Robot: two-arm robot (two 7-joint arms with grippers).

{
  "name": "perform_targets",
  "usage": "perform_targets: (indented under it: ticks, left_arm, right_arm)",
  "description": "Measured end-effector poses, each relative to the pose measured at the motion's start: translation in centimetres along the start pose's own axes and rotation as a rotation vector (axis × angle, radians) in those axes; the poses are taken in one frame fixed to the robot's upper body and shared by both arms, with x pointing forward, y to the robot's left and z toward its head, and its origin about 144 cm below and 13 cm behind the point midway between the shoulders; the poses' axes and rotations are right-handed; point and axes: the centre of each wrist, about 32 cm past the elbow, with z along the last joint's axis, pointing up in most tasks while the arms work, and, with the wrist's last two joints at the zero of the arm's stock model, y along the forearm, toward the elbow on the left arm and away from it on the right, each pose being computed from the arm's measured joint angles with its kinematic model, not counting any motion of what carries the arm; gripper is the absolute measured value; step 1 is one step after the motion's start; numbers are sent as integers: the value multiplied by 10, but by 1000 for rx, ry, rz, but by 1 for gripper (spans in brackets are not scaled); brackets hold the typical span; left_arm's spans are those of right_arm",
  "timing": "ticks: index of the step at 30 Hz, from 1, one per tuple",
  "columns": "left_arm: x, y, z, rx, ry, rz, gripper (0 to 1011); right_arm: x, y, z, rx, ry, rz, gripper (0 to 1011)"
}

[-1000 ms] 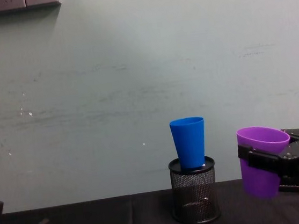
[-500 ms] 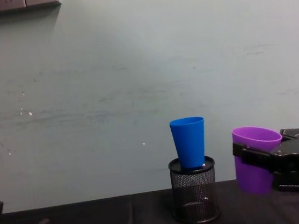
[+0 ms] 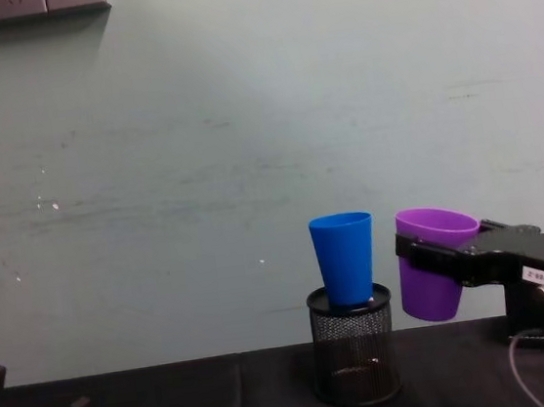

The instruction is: Pick up one cup with a gripper and tap it against the other cup.

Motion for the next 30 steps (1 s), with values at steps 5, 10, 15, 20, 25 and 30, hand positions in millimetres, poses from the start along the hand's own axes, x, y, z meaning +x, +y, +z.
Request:
perform_targets:
  ticks: [5, 10, 15, 20, 25, 30]
  left_arm:
    - [0, 0, 0, 0, 0, 0, 1011]
    - [0, 0, 0, 0, 0, 0, 1012]
    - [0, 0, 0, 0, 0, 0, 1012]
    - [0, 0, 0, 0, 0, 0, 1011]
    - [0, 0, 0, 0, 0, 0, 1012]
    - [0, 0, 0, 0, 0, 0, 1011]
  right_arm:
    - [3, 10, 0, 1, 2, -4, 733]
    - [5, 17, -2, 0, 2, 0, 732]
    - [8, 24, -1, 3, -1, 7, 733]
    - [11, 31, 0, 7, -3, 16, 733]
    - [11, 36, 1, 12, -2, 26, 732]
    - [12, 40, 1, 16, -1, 31, 733]
